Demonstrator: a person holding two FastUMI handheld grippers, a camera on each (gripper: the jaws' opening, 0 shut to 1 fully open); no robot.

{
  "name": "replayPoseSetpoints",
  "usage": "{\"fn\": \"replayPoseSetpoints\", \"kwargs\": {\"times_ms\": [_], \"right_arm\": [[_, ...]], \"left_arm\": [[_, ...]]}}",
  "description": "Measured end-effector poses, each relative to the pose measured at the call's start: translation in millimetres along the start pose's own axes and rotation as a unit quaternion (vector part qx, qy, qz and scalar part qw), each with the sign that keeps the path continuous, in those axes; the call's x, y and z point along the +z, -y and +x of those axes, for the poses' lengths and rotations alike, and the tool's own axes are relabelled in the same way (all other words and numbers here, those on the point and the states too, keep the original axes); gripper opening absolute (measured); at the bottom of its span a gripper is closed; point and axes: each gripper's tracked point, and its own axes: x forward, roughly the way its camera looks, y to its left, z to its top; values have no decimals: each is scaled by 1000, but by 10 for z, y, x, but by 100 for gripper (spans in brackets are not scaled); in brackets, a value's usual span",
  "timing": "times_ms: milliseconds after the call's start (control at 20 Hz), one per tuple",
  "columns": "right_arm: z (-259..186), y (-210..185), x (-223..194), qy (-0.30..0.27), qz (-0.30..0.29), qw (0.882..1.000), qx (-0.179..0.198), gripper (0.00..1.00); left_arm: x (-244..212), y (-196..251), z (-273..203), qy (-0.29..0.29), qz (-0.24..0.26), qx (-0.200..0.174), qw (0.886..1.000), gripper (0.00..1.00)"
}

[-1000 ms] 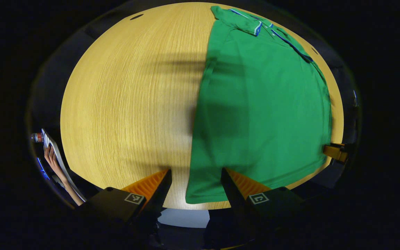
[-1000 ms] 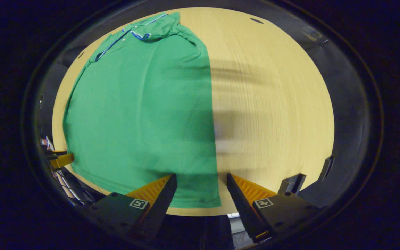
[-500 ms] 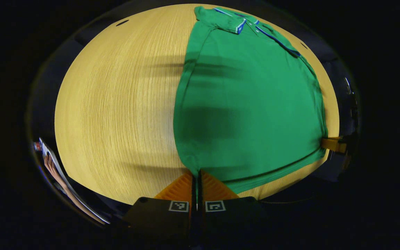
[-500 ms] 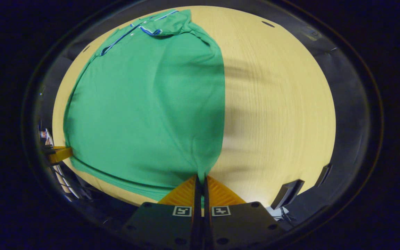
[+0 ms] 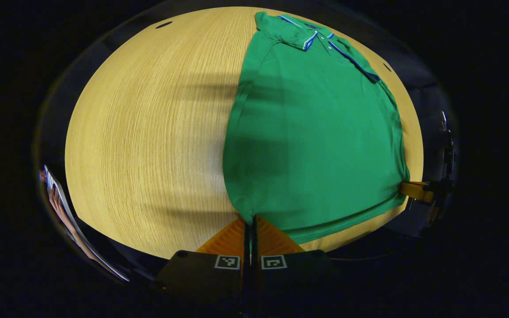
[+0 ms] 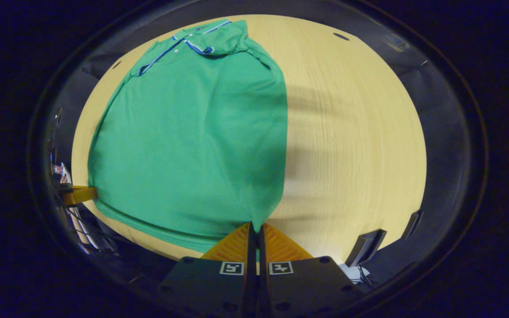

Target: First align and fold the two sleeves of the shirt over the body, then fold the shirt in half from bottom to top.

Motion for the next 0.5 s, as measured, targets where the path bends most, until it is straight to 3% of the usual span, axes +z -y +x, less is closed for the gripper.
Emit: {"fn": "replayPoseSetpoints", "kwargs": {"times_ms": [350,500], "right_arm": [[-691,-112,440,67,-7,997,25,9],[-956,-172,744,104,-4,994,31,6]], "left_arm": [[516,2,-542,78,0,-10,997,3],[792,42,-752,111,-3,-12,994,3]]}}
